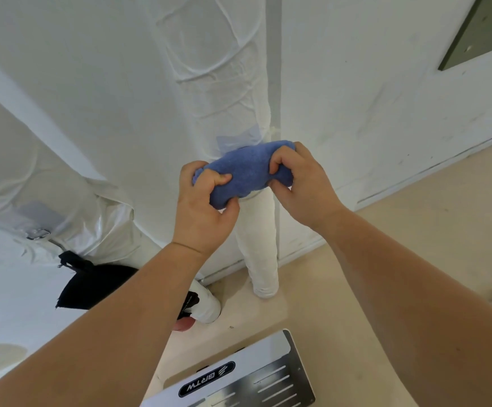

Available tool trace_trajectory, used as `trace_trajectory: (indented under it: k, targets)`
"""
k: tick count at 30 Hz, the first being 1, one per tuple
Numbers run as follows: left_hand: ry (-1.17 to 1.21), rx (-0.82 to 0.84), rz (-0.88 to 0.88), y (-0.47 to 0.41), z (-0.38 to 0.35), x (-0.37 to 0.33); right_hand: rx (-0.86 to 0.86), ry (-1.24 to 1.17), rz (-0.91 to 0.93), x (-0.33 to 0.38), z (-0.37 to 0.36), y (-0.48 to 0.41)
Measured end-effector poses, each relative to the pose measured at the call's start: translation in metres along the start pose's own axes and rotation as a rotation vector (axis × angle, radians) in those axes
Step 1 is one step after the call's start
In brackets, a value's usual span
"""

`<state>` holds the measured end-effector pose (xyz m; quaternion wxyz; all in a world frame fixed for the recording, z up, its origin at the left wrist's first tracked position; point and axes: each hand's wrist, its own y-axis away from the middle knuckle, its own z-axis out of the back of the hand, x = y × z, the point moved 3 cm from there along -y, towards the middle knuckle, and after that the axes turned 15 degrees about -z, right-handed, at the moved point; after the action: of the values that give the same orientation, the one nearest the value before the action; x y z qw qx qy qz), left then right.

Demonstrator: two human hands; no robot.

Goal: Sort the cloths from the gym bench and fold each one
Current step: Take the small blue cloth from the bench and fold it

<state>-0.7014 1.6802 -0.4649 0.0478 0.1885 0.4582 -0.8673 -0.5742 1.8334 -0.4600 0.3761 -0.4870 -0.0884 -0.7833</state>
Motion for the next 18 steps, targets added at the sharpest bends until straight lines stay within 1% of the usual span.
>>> trace_trajectory:
  k: [3,5,12,18]
  targets:
    - [0.001,-0.063,0.032,-0.006,0.000,-0.008,0.031,-0.018,0.031,0.006,0.000,0.006]
    - [-0.015,-0.074,0.051,-0.013,0.002,-0.009,0.024,-0.021,0.039,0.008,0.002,0.005]
    - [-0.040,-0.063,0.098,-0.021,-0.002,-0.001,-0.050,0.069,0.023,0.004,-0.002,-0.007]
    - [0.011,-0.030,0.092,-0.016,-0.005,0.005,0.003,0.027,0.032,-0.001,-0.003,-0.009]
